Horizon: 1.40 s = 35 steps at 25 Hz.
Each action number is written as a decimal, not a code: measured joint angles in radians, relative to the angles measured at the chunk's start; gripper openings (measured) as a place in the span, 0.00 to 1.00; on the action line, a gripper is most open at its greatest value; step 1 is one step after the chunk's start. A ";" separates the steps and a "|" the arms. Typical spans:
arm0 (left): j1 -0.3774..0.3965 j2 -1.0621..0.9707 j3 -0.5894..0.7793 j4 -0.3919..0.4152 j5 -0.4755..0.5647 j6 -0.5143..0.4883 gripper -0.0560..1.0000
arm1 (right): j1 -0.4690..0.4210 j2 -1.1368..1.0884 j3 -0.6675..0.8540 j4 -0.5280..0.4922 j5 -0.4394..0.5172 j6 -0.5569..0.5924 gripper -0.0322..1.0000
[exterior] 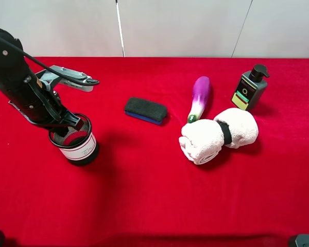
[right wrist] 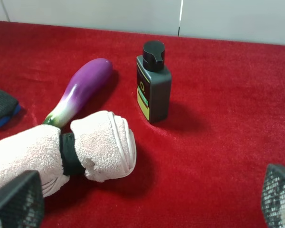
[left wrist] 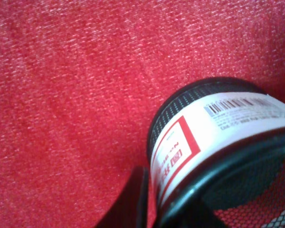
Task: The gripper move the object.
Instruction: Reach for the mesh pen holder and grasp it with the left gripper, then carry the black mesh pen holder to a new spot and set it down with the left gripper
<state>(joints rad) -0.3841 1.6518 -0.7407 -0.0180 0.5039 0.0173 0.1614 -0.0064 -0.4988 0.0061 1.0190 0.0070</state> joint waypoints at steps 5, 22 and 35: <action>0.000 0.000 0.000 -0.009 0.000 0.000 0.10 | 0.000 0.000 0.000 0.000 0.000 0.000 0.70; 0.000 0.000 -0.217 -0.013 0.303 0.000 0.10 | 0.000 0.000 0.000 0.000 0.000 0.000 0.70; -0.011 0.050 -0.540 -0.010 0.597 0.000 0.10 | 0.000 0.000 0.000 0.000 0.000 0.000 0.70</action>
<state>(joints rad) -0.3948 1.7020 -1.2808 -0.0280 1.1009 0.0173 0.1614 -0.0064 -0.4988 0.0061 1.0190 0.0070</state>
